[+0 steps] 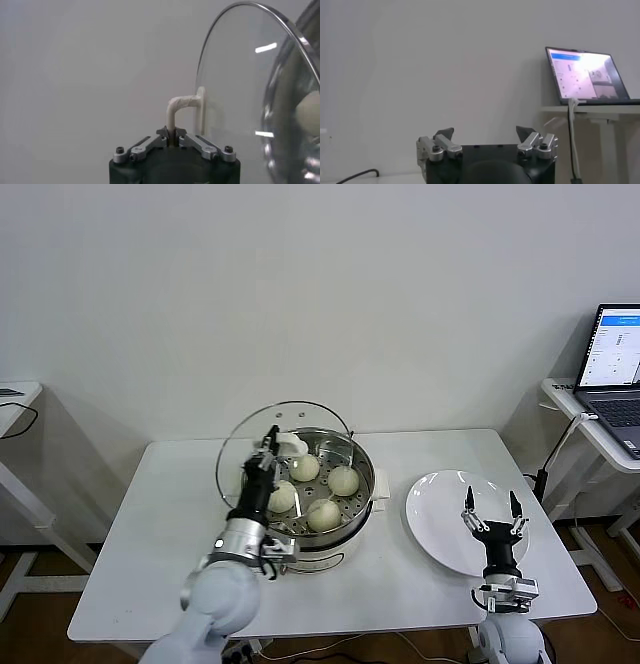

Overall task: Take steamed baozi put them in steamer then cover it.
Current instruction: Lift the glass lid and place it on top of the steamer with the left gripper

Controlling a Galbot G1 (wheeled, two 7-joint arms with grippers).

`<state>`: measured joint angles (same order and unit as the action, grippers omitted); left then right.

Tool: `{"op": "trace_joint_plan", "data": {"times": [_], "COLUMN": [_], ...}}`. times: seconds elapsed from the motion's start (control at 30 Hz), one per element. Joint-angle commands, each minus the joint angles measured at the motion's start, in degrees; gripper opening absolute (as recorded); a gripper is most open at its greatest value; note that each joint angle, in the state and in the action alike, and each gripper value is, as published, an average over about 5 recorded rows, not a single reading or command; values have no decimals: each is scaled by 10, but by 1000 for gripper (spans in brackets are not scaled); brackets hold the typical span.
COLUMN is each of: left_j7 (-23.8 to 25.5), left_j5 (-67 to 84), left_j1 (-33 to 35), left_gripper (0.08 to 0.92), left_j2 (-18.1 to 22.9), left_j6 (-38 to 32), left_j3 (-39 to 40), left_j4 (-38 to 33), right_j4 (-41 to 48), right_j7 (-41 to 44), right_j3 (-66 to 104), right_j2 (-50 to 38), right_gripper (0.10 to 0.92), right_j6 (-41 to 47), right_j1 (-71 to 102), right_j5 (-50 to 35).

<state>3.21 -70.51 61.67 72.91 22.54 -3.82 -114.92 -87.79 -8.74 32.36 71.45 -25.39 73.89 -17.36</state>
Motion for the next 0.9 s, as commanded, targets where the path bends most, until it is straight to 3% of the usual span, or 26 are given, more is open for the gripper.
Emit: {"op": "trace_joint_plan", "data": {"times": [0.03,0.9], "left_j7": [46,71], "left_j5": [-63,-121], "left_j1": [-52,-60], "left_gripper": [185,185], "left_j2": [15,51], "left_j6": [85,105], "left_j3": [98,105], "left_j4": [50,96], "right_j4": [4,18], "right_j7": [1,4], "right_j3": [5,5], "right_j2": [3,2], "right_gripper": [823,823], "right_j6": [-1,-4], "right_j1": [1,-4], "right_j5": [3,5]}}
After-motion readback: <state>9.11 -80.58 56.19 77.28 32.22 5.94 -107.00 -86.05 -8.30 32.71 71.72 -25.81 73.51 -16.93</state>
